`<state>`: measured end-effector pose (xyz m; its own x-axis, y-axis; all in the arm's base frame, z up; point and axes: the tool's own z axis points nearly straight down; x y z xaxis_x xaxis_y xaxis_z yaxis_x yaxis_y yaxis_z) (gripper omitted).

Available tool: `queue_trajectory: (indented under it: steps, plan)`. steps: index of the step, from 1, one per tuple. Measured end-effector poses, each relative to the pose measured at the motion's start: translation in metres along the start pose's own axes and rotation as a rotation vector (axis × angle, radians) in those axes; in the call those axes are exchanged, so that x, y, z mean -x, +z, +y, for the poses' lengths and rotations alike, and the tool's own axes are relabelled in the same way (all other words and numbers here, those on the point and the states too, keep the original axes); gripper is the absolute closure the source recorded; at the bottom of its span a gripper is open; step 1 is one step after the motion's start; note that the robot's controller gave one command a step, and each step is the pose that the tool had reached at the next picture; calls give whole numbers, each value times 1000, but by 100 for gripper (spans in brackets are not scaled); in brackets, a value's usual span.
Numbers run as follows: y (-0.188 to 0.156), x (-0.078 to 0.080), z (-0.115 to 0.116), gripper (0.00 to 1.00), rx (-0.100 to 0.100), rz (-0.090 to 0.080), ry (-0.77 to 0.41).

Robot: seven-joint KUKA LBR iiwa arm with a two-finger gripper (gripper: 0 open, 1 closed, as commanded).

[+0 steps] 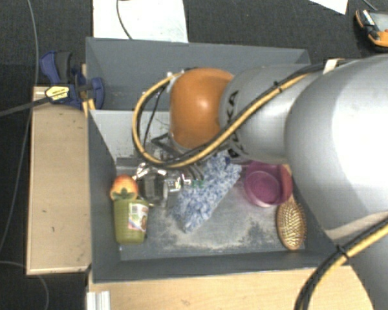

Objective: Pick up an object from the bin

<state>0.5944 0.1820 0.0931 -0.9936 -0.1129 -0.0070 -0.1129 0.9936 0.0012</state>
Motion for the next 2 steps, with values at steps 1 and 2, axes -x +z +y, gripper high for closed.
queue_trajectory:
  steps: [1, 2]
  plan:
    - [-23, -12, 22, 0, 3, -2, 140]
    - [-130, -13, 7, 0, 0, 3, 90]
